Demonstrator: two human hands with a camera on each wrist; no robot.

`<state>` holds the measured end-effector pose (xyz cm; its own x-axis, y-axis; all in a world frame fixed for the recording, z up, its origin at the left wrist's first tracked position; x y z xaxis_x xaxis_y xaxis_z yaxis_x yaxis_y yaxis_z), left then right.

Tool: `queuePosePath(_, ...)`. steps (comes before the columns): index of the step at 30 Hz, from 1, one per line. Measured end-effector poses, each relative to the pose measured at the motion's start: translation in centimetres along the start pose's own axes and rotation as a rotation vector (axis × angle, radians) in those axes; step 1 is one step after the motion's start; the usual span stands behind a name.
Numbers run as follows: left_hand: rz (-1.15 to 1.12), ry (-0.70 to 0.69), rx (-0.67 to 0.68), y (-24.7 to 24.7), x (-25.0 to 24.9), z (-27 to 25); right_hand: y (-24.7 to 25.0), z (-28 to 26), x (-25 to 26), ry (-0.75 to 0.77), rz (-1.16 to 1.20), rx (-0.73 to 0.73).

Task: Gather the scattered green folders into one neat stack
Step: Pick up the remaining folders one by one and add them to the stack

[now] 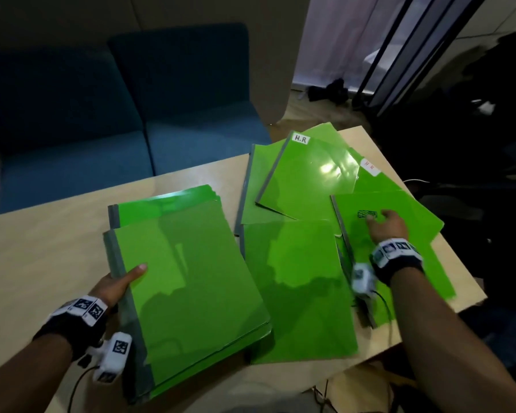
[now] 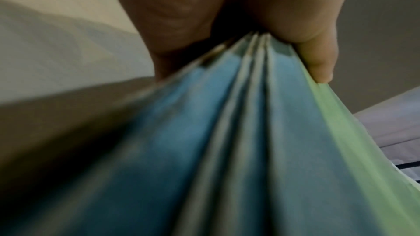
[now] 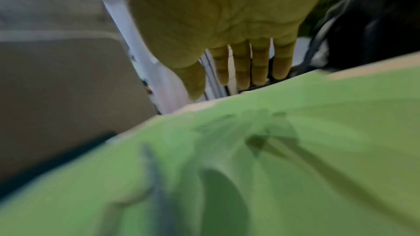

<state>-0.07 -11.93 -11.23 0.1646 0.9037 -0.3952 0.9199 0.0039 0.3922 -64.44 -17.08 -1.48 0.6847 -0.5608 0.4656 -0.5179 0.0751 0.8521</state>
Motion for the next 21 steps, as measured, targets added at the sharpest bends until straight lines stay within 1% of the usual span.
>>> queuePosePath(1,0.01,0.002,-0.003,0.4,0.5,1.3,0.3,-0.2,-3.7,-0.087,-0.14,0.027)
queuePosePath(2,0.036,0.016,-0.014,0.9,1.5,3.3,0.0,-0.4,-7.0,-0.14,-0.26,0.073)
queuePosePath(3,0.049,0.027,-0.013,1.2,2.4,5.2,-0.6,-1.0,-9.3,-0.178,-0.347,0.129)
queuePosePath(4,0.054,0.036,-0.014,1.6,3.1,6.9,-1.5,-1.6,-10.9,-0.194,-0.352,0.17)
queuePosePath(7,0.108,0.046,-0.05,1.2,1.4,3.1,-2.3,-2.6,-11.4,-0.194,-0.341,0.17)
queuePosePath(9,0.138,0.039,-0.057,0.9,0.7,1.6,-1.3,-2.7,-11.0,-0.184,-0.374,0.183)
queuePosePath(10,0.138,0.039,-0.058,0.7,0.4,0.9,-1.0,-1.9,-11.6,-0.165,-0.356,0.153)
queuePosePath(12,0.141,0.043,-0.067,0.3,-0.2,-0.2,0.1,-1.5,-12.9,-0.191,-0.303,0.112)
queuePosePath(14,0.175,0.046,-0.098,0.1,-0.5,-0.9,0.1,-1.6,-14.3,-0.23,-0.258,0.109)
queuePosePath(15,0.196,0.052,-0.108,-0.1,-0.4,-0.8,-0.2,-2.2,-14.7,-0.26,-0.26,0.166)
queuePosePath(17,0.201,0.05,-0.112,-0.2,-0.4,-0.6,-1.0,-1.6,-16.6,-0.279,-0.248,0.192)
queuePosePath(18,0.199,0.05,-0.116,-0.2,-0.4,-0.6,-0.6,-2.0,-16.4,-0.289,-0.276,0.205)
queuePosePath(19,0.196,0.045,-0.127,-0.1,-0.5,-0.6,0.2,-2.4,-15.8,-0.283,-0.296,0.181)
queuePosePath(21,0.194,0.05,-0.128,-0.1,-0.5,-0.7,0.8,-2.1,-16.5,-0.274,-0.322,0.15)
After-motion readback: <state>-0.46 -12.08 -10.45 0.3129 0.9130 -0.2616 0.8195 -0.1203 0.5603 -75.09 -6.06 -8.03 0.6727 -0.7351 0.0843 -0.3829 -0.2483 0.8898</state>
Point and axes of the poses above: each hand's wrist, its own z-axis towards the middle knuckle, its own y-axis out of the back of the hand, x = y × z, the point moved 8 cm from there along z, towards the middle knuckle, and after that the axes turned 11 degrees about y, right-handed, at the moved point
